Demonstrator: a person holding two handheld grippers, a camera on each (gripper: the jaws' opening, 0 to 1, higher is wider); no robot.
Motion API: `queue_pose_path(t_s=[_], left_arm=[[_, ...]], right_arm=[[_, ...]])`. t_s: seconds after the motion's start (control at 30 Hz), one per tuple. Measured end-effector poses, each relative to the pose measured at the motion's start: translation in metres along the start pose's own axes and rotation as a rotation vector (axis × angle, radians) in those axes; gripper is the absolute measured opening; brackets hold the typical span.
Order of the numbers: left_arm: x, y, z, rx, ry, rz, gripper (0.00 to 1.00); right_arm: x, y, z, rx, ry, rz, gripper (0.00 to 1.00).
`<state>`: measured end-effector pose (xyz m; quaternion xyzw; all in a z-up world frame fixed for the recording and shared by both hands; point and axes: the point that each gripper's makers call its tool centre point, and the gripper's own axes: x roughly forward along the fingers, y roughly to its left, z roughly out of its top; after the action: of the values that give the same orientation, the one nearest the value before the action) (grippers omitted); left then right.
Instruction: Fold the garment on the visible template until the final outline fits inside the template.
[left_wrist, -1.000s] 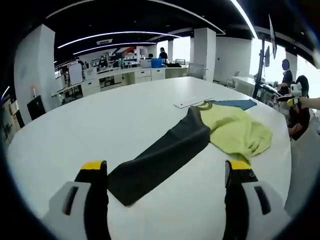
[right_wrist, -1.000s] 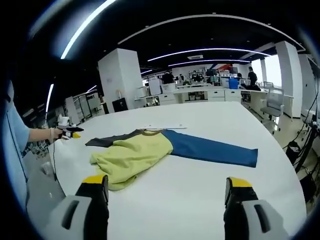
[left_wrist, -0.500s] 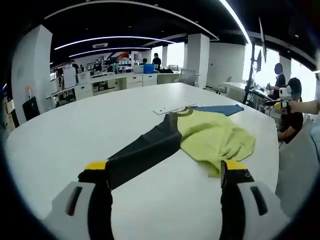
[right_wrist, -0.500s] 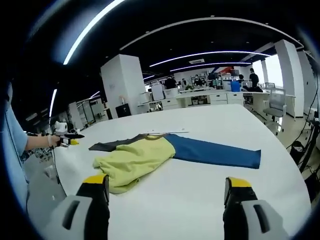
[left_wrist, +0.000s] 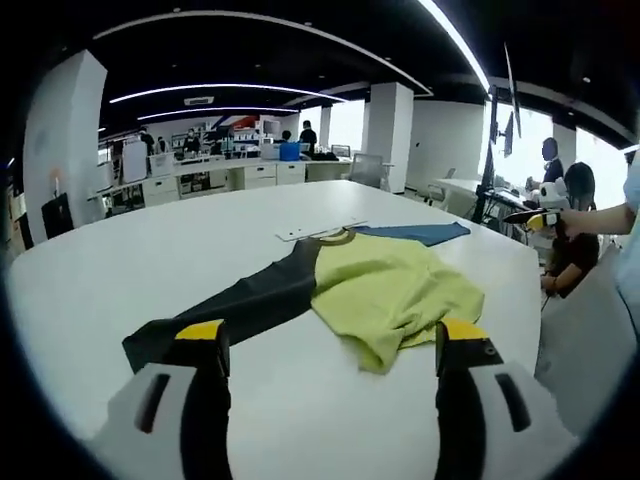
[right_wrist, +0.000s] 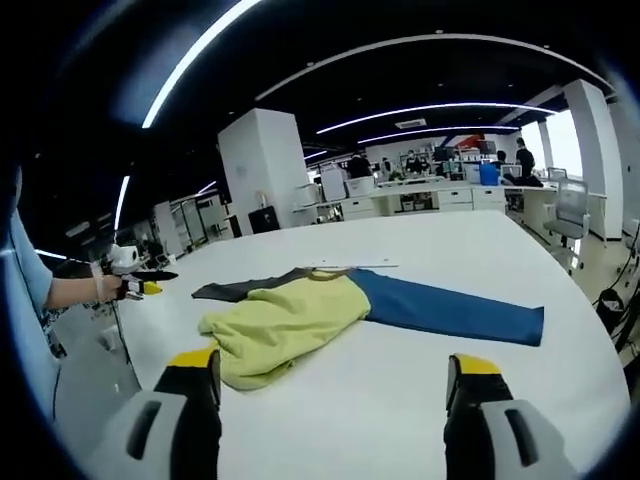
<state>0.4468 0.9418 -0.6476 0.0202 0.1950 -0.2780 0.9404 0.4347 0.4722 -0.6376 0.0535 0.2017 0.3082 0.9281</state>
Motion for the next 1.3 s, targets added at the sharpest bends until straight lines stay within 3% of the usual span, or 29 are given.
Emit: queue_pose_path(t_s=[0.3, 0.4, 0.53, 0.63, 0.73, 0.83, 0.9, 1.0, 1.03, 1.13, 1.3], left_arm=[[0.002, -0.031, -0.007, 0.015, 0.018, -0.021, 0.72], [0.007, -0.039, -0.014, 0.045, 0.046, -0.034, 0.65], [0.018, -0.047, -0.027, 0.084, 0.080, -0.042, 0.49], [0.031, -0.052, -0.043, 0.130, 0.119, -0.040, 0.37], [0.043, -0.054, -0.059, 0.142, 0.164, -0.043, 0.32], [0.050, -0.050, -0.078, 0.269, 0.259, -0.026, 0.26], [0.055, -0.049, -0.084, 0.283, 0.289, -0.021, 0.20], [0.063, -0.052, -0.083, 0.295, 0.282, -0.025, 0.17], [0.065, -0.050, -0.083, 0.346, 0.294, -0.026, 0.17], [0.072, -0.050, -0.086, 0.400, 0.309, -0.027, 0.18], [0.074, -0.054, -0.091, 0.431, 0.330, -0.050, 0.16]], right_arm=[[-0.001, 0.004, -0.003, 0.003, -0.007, 0.020, 0.94], [-0.002, 0.004, -0.004, 0.009, -0.011, 0.019, 0.94], [-0.004, 0.003, -0.006, 0.009, -0.007, 0.019, 0.94], [-0.007, 0.002, -0.007, 0.022, -0.013, 0.013, 0.94], [-0.010, 0.000, -0.009, 0.030, -0.014, 0.006, 0.94], [-0.013, -0.002, -0.009, 0.042, -0.023, 0.000, 0.94], [-0.014, -0.003, -0.010, 0.046, -0.026, -0.005, 0.94], [-0.015, -0.004, -0.012, 0.059, -0.033, -0.010, 0.94], [-0.016, -0.004, -0.013, 0.062, -0.034, -0.013, 0.94], [-0.016, -0.003, -0.016, 0.072, -0.033, -0.017, 0.94], [-0.020, -0.004, -0.018, 0.087, -0.038, -0.029, 0.93]])
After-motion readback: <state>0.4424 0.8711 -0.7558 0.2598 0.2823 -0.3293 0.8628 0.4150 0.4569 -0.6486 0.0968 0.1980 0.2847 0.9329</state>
